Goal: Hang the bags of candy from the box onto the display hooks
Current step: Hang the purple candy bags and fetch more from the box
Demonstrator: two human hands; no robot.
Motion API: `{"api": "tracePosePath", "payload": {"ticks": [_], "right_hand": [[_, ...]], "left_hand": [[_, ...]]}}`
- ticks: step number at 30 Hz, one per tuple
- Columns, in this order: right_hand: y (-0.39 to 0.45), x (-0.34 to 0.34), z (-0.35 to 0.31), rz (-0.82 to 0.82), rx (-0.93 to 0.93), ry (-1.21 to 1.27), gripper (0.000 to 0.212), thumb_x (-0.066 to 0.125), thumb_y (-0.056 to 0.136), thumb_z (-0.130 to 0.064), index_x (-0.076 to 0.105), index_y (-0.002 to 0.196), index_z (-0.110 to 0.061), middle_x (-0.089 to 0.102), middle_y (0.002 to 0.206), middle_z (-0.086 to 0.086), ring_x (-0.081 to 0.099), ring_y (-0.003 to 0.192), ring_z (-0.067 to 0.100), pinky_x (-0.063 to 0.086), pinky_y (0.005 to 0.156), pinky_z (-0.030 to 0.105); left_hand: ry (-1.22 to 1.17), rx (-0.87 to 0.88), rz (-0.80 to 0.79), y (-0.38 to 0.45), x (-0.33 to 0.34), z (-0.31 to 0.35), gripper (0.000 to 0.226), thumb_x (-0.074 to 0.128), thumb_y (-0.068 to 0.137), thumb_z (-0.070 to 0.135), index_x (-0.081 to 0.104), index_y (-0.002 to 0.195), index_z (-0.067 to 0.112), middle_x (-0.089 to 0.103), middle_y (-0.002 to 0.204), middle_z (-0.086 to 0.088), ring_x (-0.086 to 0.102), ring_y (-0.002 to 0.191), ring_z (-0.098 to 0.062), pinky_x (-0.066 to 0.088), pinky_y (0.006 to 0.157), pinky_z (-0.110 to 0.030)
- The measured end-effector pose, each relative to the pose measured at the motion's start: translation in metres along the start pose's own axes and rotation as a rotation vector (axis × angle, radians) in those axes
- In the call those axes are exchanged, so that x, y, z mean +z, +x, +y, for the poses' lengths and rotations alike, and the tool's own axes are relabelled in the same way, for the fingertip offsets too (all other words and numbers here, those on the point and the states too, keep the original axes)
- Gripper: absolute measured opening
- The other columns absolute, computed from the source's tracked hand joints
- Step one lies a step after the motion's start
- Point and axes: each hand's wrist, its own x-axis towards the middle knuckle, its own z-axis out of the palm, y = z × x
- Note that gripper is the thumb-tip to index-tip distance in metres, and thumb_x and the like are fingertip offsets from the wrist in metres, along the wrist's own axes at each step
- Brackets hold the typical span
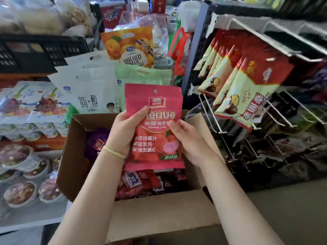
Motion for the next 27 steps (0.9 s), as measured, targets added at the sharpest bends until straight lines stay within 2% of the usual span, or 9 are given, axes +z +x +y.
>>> {"api": "tracePosePath", "payload": {"ticks": [4, 7, 9, 13, 17, 20, 23, 25, 27], "right_hand": [[-0.050, -0.028, -0.023, -0.102, -0.072, -0.124, 0.034, 0.077, 0.079, -0.026, 0.066, 0.111, -0.023, 0.077, 0.105, -0.006, 0.073, 0.098, 0.012, 0.057, 0.081, 0.024], [-0.091, -0.075, -0.035, -0.027, -0.182, -0.125, 0.028, 0.074, 0.087, -0.018, 0.066, 0.114, -0.023, 0.077, 0.101, -0.011, 0.073, 0.097, 0.009, 0.057, 0.077, 0.022], [-0.121, -0.117, -0.042, 0.022, -0.251, -0.121, 0.026, 0.074, 0.085, -0.020, 0.067, 0.110, -0.024, 0.077, 0.101, -0.010, 0.073, 0.096, 0.010, 0.057, 0.077, 0.023], [-0.180, -0.211, -0.054, 0.155, -0.349, -0.098, 0.019, 0.073, 0.089, -0.016, 0.067, 0.104, -0.025, 0.078, 0.094, -0.012, 0.074, 0.088, 0.007, 0.056, 0.072, 0.018], [-0.217, -0.297, -0.057, 0.380, -0.417, -0.116, 0.040, 0.076, 0.088, -0.033, 0.057, 0.123, -0.027, 0.074, 0.111, -0.007, 0.072, 0.100, 0.009, 0.060, 0.086, 0.032], [-0.238, -0.358, -0.054, 0.568, -0.560, -0.051, 0.060, 0.076, 0.089, -0.027, 0.040, 0.137, -0.035, 0.068, 0.123, 0.003, 0.068, 0.111, 0.016, 0.057, 0.095, 0.042], [-0.251, -0.410, -0.060, 0.626, -0.656, -0.093, 0.055, 0.069, 0.094, -0.015, 0.046, 0.138, -0.038, 0.061, 0.133, 0.002, 0.062, 0.120, 0.018, 0.055, 0.098, 0.041], [-0.251, -0.446, -0.066, 0.651, -0.637, -0.195, 0.035, 0.066, 0.095, -0.016, 0.064, 0.125, -0.034, 0.065, 0.128, -0.011, 0.060, 0.121, 0.013, 0.051, 0.103, 0.047], [-0.246, -0.476, -0.072, 0.668, -0.583, -0.188, 0.023, 0.065, 0.095, -0.016, 0.074, 0.111, -0.030, 0.071, 0.118, -0.009, 0.065, 0.114, 0.015, 0.053, 0.099, 0.050]], "left_hand": [[0.005, 0.177, 0.099, -0.031, 0.058, 0.013, 0.028, 0.061, 0.096, 0.036, 0.079, 0.082, 0.020, 0.078, 0.086, -0.005, 0.075, 0.075, -0.018, 0.063, 0.073, -0.033], [0.069, 0.255, 0.063, -0.055, 0.123, 0.002, 0.034, 0.050, 0.103, 0.038, 0.074, 0.096, 0.016, 0.078, 0.081, 0.002, 0.074, 0.073, -0.010, 0.058, 0.064, -0.023], [0.083, 0.266, 0.013, -0.070, 0.171, -0.015, 0.033, 0.049, 0.104, 0.036, 0.072, 0.104, 0.013, 0.078, 0.086, 0.001, 0.074, 0.078, -0.012, 0.057, 0.067, -0.026], [0.193, 0.315, -0.098, -0.090, 0.270, -0.065, 0.014, 0.066, 0.095, 0.034, 0.075, 0.095, 0.023, 0.078, 0.095, -0.002, 0.075, 0.090, -0.019, 0.058, 0.077, -0.035], [0.292, 0.298, -0.077, -0.096, 0.352, -0.117, 0.019, 0.065, 0.097, 0.034, 0.073, 0.089, 0.019, 0.078, 0.086, -0.002, 0.075, 0.080, -0.018, 0.060, 0.070, -0.034], [0.404, 0.254, -0.097, -0.094, 0.410, -0.155, 0.035, 0.064, 0.097, 0.039, 0.072, 0.084, 0.007, 0.077, 0.085, -0.015, 0.071, 0.075, -0.025, 0.061, 0.075, -0.051], [0.419, 0.266, -0.123, -0.085, 0.464, -0.183, 0.031, 0.061, 0.100, 0.033, 0.070, 0.103, 0.004, 0.076, 0.095, -0.015, 0.073, 0.090, -0.030, 0.060, 0.081, -0.049], [0.397, 0.364, -0.179, -0.075, 0.499, -0.195, 0.029, 0.059, 0.102, 0.024, 0.058, 0.130, 0.020, 0.071, 0.118, -0.006, 0.070, 0.103, -0.025, 0.060, 0.086, -0.040], [0.364, 0.471, -0.274, -0.059, 0.527, -0.205, 0.046, 0.055, 0.102, 0.015, 0.045, 0.138, 0.042, 0.063, 0.131, -0.004, 0.068, 0.102, -0.020, 0.060, 0.083, -0.039]]}}
